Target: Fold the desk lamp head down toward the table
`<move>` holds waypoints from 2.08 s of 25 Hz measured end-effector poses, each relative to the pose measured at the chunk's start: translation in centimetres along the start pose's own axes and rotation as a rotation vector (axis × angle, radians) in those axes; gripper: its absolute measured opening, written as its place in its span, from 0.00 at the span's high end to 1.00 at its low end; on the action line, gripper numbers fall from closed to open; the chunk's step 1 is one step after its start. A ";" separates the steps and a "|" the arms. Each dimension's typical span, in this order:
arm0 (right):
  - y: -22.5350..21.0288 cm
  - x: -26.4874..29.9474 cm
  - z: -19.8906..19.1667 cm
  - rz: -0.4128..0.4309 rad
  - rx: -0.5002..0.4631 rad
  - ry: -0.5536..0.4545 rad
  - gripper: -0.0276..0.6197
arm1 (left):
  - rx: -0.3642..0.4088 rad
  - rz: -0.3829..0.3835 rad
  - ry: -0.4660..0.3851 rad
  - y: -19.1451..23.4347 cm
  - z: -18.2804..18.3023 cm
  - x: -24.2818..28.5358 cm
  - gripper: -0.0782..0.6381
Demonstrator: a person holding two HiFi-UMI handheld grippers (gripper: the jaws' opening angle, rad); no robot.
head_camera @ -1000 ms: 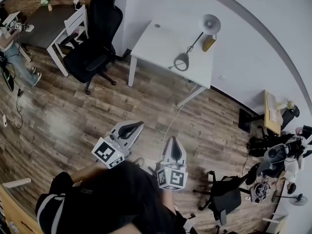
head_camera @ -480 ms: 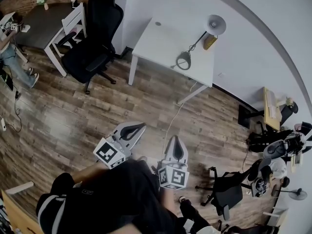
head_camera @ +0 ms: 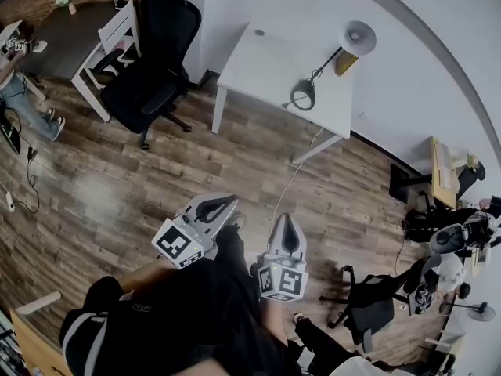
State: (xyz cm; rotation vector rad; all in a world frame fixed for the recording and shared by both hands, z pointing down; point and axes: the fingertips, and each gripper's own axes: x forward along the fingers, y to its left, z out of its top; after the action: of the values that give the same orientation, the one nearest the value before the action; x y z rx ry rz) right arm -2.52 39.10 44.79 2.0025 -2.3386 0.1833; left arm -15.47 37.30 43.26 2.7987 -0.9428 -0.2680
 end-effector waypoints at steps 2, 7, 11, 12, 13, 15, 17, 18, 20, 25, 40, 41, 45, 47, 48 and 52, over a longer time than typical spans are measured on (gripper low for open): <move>-0.8 1.5 -0.1 0.003 0.003 0.004 0.94 | 0.003 0.006 0.003 0.9 -0.2 1.3 0.86; -3.7 6.1 0.1 0.022 0.014 -0.003 0.94 | 0.017 0.022 0.007 3.2 -0.2 5.6 0.86; -6.6 10.1 1.3 0.042 0.006 -0.017 0.94 | 0.030 0.036 0.004 5.1 0.1 10.3 0.86; -7.4 11.2 1.6 0.048 0.006 -0.020 0.94 | 0.030 0.039 0.008 5.7 0.0 11.6 0.86; -8.2 12.3 1.8 0.054 0.008 -0.020 0.94 | 0.027 0.042 0.013 6.2 -0.2 13.0 0.86; -9.8 14.4 1.9 0.069 0.007 -0.018 0.94 | 0.016 0.044 0.021 7.1 -0.7 15.5 0.86; -11.4 16.3 2.0 0.086 -0.005 -0.014 0.94 | 0.011 0.045 0.018 7.6 -0.9 17.8 0.86; -12.2 17.2 2.2 0.096 -0.011 -0.011 0.94 | 0.011 0.049 0.013 7.8 -0.9 18.8 0.86; -13.4 18.8 2.5 0.116 -0.022 -0.010 0.94 | 0.015 0.062 0.006 8.2 -0.8 20.6 0.86; -15.6 22.1 3.4 0.128 -0.025 -0.008 0.94 | 0.030 0.090 0.023 9.7 -0.6 23.6 0.86; -18.5 31.7 5.0 0.034 -0.010 -0.023 0.94 | 0.022 0.003 0.028 18.6 0.8 32.9 0.86; -18.6 32.6 5.3 0.024 -0.011 -0.026 0.94 | 0.023 -0.010 0.025 19.5 1.1 33.7 0.86; -18.9 36.5 6.4 -0.025 -0.011 -0.030 0.94 | 0.024 -0.058 0.023 23.1 2.1 36.5 0.86; -18.9 38.5 7.1 -0.047 0.003 -0.041 0.94 | 0.033 -0.079 0.025 25.1 2.7 37.7 0.86; -18.9 39.5 7.4 -0.057 0.005 -0.046 0.94 | 0.039 -0.090 0.026 26.0 3.0 38.4 0.86; -19.8 42.3 8.6 -0.107 -0.013 -0.050 0.94 | 0.044 -0.143 0.025 28.3 3.9 40.9 0.86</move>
State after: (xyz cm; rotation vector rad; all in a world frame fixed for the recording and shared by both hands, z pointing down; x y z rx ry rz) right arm 10.71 -6.39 42.42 2.1428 -2.2473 0.1144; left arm -0.75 -10.30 41.11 2.9070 -0.7539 -0.2335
